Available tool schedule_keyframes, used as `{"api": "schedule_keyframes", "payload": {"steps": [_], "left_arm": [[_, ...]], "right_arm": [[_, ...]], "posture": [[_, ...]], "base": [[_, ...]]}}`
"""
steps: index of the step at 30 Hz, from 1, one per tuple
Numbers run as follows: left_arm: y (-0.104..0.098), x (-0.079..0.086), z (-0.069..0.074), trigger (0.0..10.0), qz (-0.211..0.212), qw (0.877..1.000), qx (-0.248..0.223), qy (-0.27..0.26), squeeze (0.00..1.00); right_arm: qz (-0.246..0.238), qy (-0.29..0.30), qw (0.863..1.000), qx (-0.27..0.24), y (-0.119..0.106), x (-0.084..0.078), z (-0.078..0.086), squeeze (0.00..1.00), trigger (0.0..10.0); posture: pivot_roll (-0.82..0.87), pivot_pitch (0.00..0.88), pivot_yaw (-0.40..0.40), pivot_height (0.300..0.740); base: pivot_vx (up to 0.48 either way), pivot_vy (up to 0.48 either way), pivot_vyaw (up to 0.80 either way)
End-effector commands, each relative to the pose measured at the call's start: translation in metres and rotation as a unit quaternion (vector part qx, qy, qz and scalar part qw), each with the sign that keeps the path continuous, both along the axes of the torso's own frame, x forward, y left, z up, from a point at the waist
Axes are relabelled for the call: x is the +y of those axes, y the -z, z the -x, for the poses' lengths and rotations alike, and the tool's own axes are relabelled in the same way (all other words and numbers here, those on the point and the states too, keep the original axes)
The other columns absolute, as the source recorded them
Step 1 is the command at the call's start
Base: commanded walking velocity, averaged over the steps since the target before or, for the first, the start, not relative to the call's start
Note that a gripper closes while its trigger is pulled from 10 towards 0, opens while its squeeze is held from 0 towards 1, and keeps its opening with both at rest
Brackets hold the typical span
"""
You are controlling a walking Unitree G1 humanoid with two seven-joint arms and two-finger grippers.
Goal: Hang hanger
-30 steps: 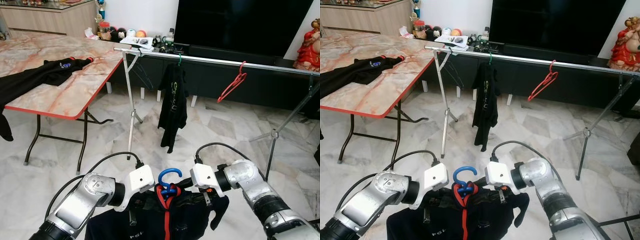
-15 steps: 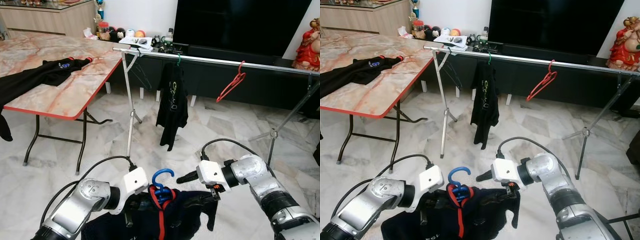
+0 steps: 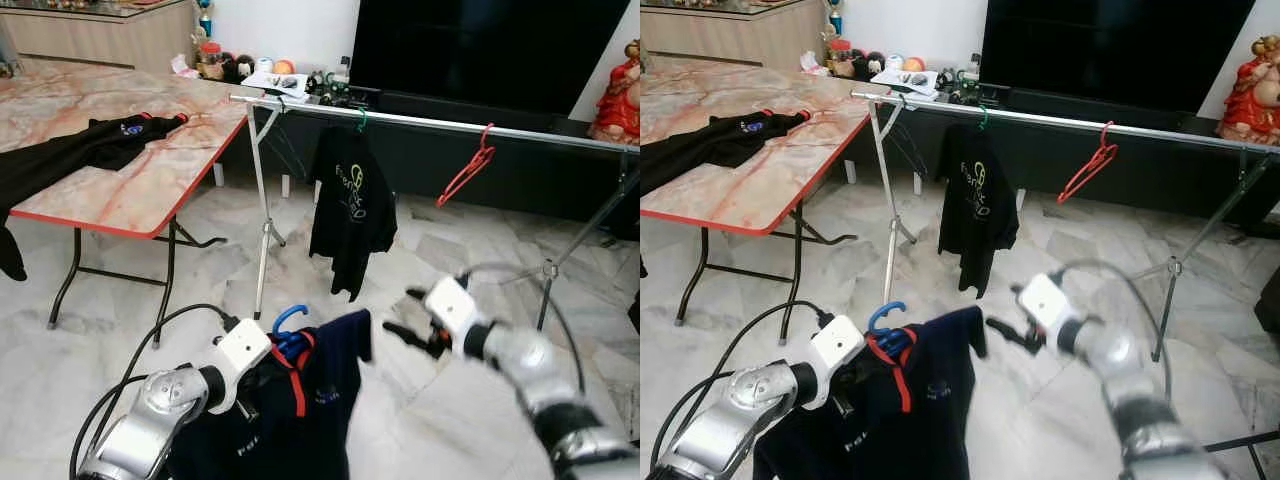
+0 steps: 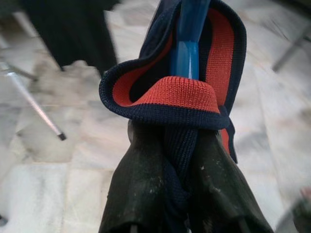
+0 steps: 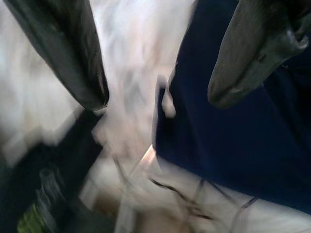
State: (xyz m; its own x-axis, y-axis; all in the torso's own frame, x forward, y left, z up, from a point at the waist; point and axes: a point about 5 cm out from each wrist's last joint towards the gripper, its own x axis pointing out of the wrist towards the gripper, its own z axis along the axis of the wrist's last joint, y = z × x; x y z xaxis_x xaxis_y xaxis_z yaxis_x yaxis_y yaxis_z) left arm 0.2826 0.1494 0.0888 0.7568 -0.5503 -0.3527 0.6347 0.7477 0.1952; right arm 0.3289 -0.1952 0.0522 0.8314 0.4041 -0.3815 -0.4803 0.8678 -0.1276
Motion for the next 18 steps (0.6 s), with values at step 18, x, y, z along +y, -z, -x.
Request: {"api": "schedule_keyframes", "payload": {"steps": [18], "left_arm": [[0.013, 0.005, 0.016, 10.0, 0.088, 0.988, -0.016, -0.123, 0.0]], "right_arm": [[-0.043, 0.356, 0.895, 0.265, 0.128, -0.006, 0.132, 0.0, 10.0]], "posture": [[0.17, 0.0, -0.03, 0.74]], "base": [[0.069, 0.0, 0.0]]}}
